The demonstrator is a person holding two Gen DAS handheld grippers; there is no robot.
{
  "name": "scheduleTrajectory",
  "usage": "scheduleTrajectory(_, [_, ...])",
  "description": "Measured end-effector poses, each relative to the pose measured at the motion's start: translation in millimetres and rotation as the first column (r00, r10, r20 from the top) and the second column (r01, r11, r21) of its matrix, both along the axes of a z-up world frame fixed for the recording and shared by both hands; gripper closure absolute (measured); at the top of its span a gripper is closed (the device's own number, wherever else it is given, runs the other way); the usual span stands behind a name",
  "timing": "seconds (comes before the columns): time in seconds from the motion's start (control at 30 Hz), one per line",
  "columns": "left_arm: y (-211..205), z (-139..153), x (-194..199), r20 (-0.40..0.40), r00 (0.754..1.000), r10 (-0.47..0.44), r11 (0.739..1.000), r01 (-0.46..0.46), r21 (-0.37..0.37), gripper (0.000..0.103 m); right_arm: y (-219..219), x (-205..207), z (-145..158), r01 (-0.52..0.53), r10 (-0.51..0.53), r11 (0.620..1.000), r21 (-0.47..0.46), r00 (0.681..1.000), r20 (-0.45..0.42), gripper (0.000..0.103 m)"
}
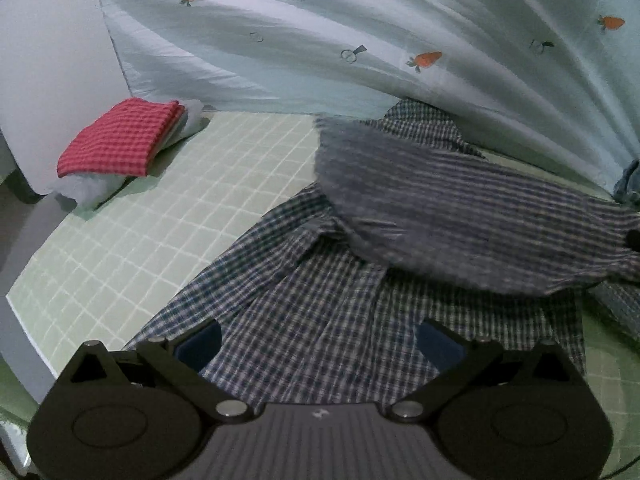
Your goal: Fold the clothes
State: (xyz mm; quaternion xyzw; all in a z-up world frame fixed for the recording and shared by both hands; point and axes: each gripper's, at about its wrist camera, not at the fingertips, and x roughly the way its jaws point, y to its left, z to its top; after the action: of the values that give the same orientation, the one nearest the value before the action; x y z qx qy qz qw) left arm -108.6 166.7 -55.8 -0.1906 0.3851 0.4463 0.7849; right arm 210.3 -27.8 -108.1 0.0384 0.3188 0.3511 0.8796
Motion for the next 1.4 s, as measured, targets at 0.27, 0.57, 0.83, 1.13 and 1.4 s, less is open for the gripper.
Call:
scheduleTrajectory(0.27, [3.7, -2.1, -0.9, -0.023, 0.999, 0.036, 0.999, -0.036, -0.004, 0.0, -19.5, 21.4, -26.1, 0.173, -0.18, 0.98, -0.093, 0.981, -0.073, 0.047])
scheduleTrajectory(0.57, [10.6, -12.1, -18.6, -0.013, 0.999, 0.051, 0.998, -0.051, -0.029, 0.0, 5.5, -31.3, -21.1, 0.079, -0.078, 0.989, -0.128, 0.997, 0.01, 0.0])
scheduleTrajectory(0.83, [23.6, -25.9, -70.6, -0.017, 0.998, 0.064, 0.995, -0.065, -0.075, 0.0, 34.2, -98.4, -25.3, -0.027, 0.023, 0.986, -0.163, 0.999, -0.025, 0.0])
scheduleTrajectory(1.13, [89.4, -28.2, -147.8, -0.053, 0.999, 0.004, 0.998, -0.007, -0.061, 0.0, 103.0, -185.6, -36.9, -0.033, 0.01, 0.987, -0.157, 0.99, -0.143, 0.001])
scheduleTrajectory(1.4, [171.6, -22.4, -211.4, -0.037, 0.988, -0.153, 0.988, 0.152, -0.026, 0.0, 184.0, -291.2, -60.6, -0.055, 0.018, 0.989, -0.134, 0.965, -0.263, 0.016])
